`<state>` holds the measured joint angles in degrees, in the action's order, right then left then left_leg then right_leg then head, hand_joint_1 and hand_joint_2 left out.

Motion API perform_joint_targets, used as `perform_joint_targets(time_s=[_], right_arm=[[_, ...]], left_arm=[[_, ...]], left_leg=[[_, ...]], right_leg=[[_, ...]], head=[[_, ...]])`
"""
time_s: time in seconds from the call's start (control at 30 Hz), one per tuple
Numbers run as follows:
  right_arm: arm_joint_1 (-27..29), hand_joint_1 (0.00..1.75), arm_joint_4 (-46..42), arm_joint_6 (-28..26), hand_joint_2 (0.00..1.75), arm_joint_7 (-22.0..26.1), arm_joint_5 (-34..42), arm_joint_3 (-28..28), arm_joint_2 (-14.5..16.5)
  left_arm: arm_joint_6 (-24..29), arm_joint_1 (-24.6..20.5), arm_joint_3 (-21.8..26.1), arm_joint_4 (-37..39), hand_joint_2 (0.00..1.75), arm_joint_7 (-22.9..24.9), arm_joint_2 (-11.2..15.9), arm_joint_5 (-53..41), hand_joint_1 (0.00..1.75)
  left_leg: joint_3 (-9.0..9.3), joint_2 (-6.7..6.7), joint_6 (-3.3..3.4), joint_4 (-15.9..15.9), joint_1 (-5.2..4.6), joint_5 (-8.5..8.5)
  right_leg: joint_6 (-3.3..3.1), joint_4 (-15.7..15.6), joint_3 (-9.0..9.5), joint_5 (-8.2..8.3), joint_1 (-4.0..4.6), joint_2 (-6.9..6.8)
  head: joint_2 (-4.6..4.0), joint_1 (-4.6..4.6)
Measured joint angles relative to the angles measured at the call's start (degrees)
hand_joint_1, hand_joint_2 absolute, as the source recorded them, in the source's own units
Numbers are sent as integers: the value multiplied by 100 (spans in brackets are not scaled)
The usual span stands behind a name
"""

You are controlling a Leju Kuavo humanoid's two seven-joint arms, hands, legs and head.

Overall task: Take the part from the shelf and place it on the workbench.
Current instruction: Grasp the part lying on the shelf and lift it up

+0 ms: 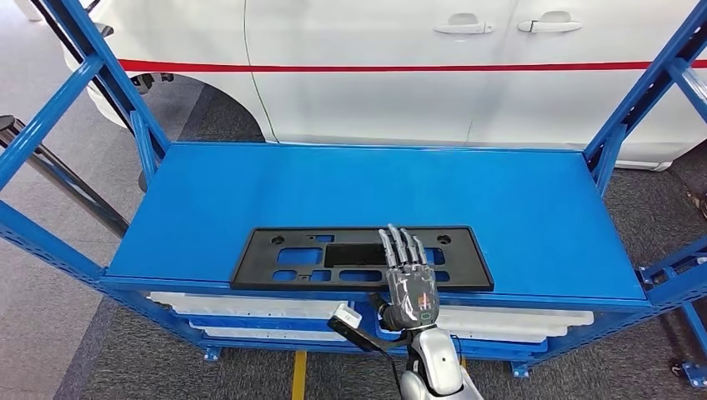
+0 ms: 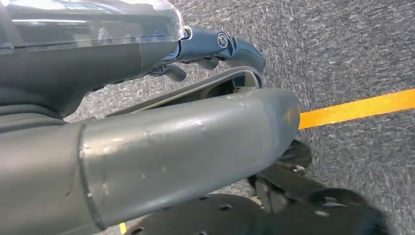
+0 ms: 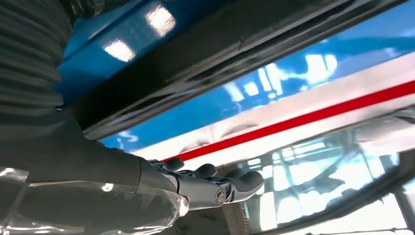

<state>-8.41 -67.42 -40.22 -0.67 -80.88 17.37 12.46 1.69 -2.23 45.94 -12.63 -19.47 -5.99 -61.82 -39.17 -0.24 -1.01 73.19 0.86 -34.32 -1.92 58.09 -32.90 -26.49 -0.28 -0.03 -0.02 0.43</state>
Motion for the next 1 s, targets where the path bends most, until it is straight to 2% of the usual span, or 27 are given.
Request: perform_joint_targets(time_s=[0.03,0.07,0.13,0.17,0.23,0.3,0.37,0.43,0.5,0.53,0.57,0.6,0.63,0.7,0.73,0.83,0.9,1.0], right_arm=[[-53,0,69,0,175,-35,-23,-38,-13],[-104,0,126,0,175,-62,-44,-66,-22],[-198,0,216,0,175,-105,-79,-97,-31],[-241,0,253,0,175,-119,-91,-111,-34],[-303,0,323,-1,175,-148,-116,-135,-45],[-367,0,399,-3,175,-239,-179,-148,-55],[-456,0,512,-4,175,-375,-280,-170,-79],[-535,87,648,-8,175,-472,-366,-198,-123],[-590,174,786,-9,175,-526,-406,-209,-166],[-619,175,871,-5,175,-549,-417,-210,-184],[-657,175,965,1,175,-574,-427,-211,-203],[-699,175,1061,7,175,-596,-439,-210,-218],[-741,175,1146,11,175,-618,-449,-211,-230],[-809,175,1275,15,175,-644,-467,-210,-241],[-832,175,1324,15,175,-650,-473,-210,-244],[-876,175,1417,14,175,-652,-495,-209,-248],[-909,175,1457,13,175,-652,-505,-209,-251],[-928,173,1517,28,175,-651,-514,-209,-264]], left_arm=[[-3,2,0,0,0,-1,2,-22,0],[-5,3,0,0,0,-1,7,-35,0],[-7,-6,0,0,0,-3,20,-55,0],[-7,-14,0,0,0,-5,26,-59,0],[-8,-25,0,0,0,-8,33,-69,0],[-8,-26,0,0,0,-9,31,-100,0],[-9,-27,-1,0,0,-8,28,-139,0],[-10,-32,-1,0,0,-6,27,-170,0],[-10,-32,0,0,0,1,28,-198,0],[-11,-31,0,0,0,4,28,-213,0],[-16,-32,0,0,0,7,27,-226,0],[-21,-32,-1,0,0,8,26,-236,0],[-28,-32,-1,0,0,8,25,-243,0],[-35,-32,-1,0,0,8,22,-249,0],[-37,-33,0,0,0,8,22,-253,0],[-37,-34,0,0,0,8,23,-259,0],[-37,-33,0,0,0,8,25,-261,0],[-40,-26,-1,0,0,8,24,-265,0]], left_leg=[[-56,0,-1,88,0,40],[17,0,11,-86,0,202],[381,0,65,-865,-11,606],[548,1,97,-1222,-27,738],[677,-2,148,-1518,-62,790],[684,-3,197,-1561,-58,827],[714,15,270,-1639,-28,877],[720,31,320,-1675,-20,905],[707,31,332,-1667,-24,907],[706,31,331,-1663,-24,906],[708,30,327,-1656,-23,903],[713,28,319,-1647,-23,898],[715,27,306,-1631,-22,890],[709,18,253,-1588,-40,862],[706,13,219,-1574,-47,851],[708,6,112,-1556,-29,833],[586,7,56,-1273,-9,631],[121,9,-6,-237,19,98]], right_leg=[[-2,7,1,-4,3,1],[1,15,7,-9,6,7],[19,31,21,-25,11,19],[38,39,22,-33,18,24],[92,42,12,-33,24,24],[159,30,10,-24,24,28],[220,162,-40,-132,22,30],[264,718,-295,-459,4,28],[297,1411,-633,-747,-18,27],[310,1557,-707,-749,-29,26],[317,1485,-674,-642,-40,23],[315,1206,-535,-457,-51,18],[303,796,-326,-263,-59,12],[261,173,-16,-56,-41,5],[237,48,42,-42,-26,5],[138,0,52,-17,-12,2],[67,-48,68,23,-37,-10],[35,-58,58,37,-40,-22]], head=[[0,-1],[1,-1],[0,-1],[0,0],[-1,1],[0,0],[0,1],[-1,4],[-1,5],[-1,4],[-1,5],[-1,5],[-1,6],[-1,4],[-1,4],[-1,3],[-1,3],[-1,2]])
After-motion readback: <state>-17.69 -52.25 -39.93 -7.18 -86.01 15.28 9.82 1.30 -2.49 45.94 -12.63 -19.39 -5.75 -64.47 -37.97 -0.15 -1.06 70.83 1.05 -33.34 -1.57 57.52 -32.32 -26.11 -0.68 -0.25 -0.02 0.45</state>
